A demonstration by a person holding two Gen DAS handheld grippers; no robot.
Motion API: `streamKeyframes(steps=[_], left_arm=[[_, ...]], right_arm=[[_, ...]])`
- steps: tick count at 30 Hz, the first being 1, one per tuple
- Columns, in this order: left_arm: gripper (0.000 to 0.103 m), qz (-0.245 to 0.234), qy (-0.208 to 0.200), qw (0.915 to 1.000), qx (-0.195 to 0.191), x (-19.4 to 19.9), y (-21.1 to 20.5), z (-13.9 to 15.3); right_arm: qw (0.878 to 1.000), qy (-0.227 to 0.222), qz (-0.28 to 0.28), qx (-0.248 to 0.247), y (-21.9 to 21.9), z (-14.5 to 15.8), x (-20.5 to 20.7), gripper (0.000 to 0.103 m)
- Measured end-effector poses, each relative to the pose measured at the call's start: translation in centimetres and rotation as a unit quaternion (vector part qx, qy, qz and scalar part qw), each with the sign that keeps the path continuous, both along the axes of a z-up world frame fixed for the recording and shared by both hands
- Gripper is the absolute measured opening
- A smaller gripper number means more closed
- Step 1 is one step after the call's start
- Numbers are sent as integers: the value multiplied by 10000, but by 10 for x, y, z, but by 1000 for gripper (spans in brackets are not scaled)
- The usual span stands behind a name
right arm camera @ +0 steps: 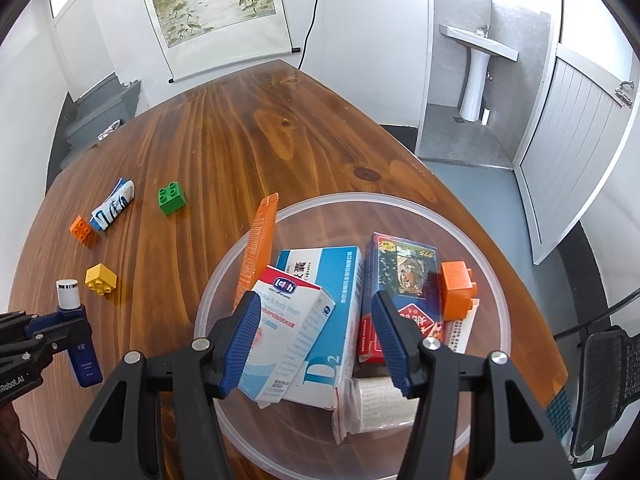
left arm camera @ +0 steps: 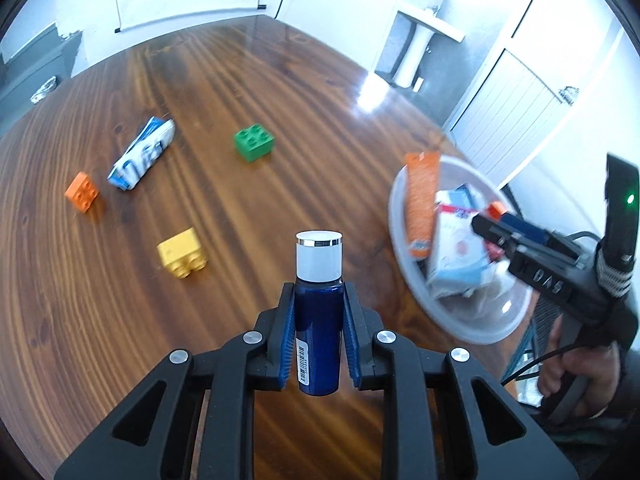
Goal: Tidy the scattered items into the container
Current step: 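Carry the blue bottle over the bowl and release it with the left tool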
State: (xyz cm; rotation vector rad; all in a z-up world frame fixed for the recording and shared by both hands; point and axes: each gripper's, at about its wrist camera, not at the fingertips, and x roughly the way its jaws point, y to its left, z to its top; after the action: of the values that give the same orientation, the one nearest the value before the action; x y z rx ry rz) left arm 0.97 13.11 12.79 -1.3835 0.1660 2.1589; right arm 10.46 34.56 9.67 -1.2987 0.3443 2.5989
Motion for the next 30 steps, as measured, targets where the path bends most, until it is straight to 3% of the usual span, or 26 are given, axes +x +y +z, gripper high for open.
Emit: streamKeyframes(steps=[7, 15, 22, 24, 26, 28, 30], left_arm=[[23, -417, 56, 9987, 286, 8, 48, 20], [23, -847, -50, 9955, 428, 10, 104, 22], [24, -1009, -588, 9900, 791, 1, 134, 11], [27, -1011, -772, 9885, 820, 1, 140, 7], [43, -1073, -834, 9873, 824, 3, 144, 6], [52, -1071, -812, 9874, 836, 4, 146, 6], [53, -1011, -813, 9880, 843, 3, 144, 6]], right_arm=[[10000, 32, -57, 17, 20, 2, 10, 62], [9997, -68, -204, -72, 50, -7, 16, 62], [9993, -99, -329, -152, 72, -13, 18, 62], [9992, -126, -341, -177, 76, -15, 18, 62], [9992, -121, -345, -176, 78, -15, 18, 62], [9992, -87, -352, -169, 80, -14, 18, 62], [9992, -67, -356, -171, 81, -14, 18, 62]])
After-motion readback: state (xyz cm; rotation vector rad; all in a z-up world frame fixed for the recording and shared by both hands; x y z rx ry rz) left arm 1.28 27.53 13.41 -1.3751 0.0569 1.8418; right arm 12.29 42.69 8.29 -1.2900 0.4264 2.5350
